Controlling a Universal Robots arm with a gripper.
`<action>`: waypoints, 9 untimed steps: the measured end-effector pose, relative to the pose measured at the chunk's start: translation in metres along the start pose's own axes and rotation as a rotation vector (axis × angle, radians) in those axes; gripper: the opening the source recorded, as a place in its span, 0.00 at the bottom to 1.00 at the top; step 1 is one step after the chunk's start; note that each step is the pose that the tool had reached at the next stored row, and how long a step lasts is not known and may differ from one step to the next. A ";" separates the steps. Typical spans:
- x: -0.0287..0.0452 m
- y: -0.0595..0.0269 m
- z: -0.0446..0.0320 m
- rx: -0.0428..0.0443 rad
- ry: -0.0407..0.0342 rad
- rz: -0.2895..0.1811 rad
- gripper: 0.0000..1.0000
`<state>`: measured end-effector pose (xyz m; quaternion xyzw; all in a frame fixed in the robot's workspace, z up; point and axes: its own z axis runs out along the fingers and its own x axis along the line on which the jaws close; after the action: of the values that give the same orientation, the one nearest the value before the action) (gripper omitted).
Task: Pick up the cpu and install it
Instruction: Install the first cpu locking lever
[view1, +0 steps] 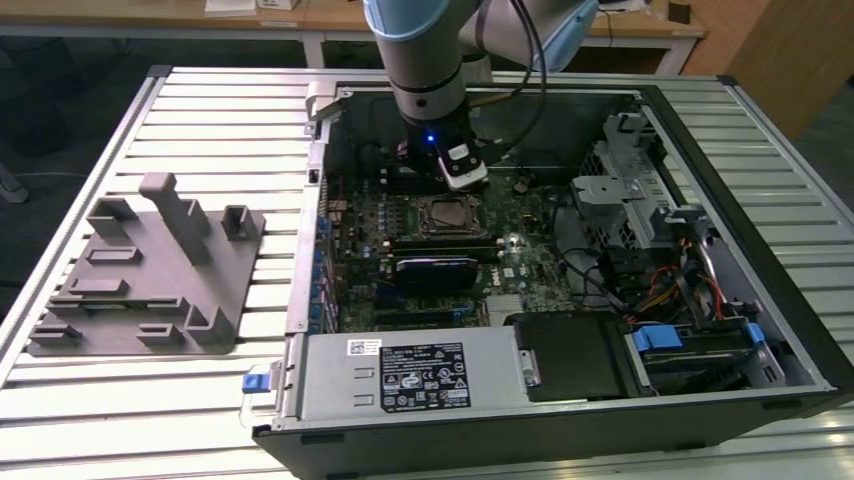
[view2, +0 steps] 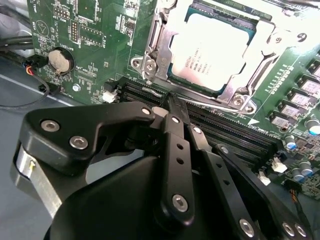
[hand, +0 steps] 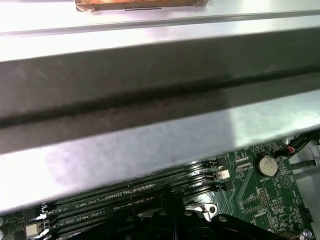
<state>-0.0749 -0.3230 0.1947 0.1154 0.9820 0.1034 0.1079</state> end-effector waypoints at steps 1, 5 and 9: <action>0.0002 0.0001 0.0007 0.0034 -0.0006 -0.001 0.11; 0.0009 -0.0002 0.0035 0.0145 -0.0030 -0.004 0.11; 0.0012 -0.0006 0.0053 0.0260 -0.0054 -0.006 0.11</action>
<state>-0.0749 -0.3223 0.1894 0.1139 0.9834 0.0899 0.1094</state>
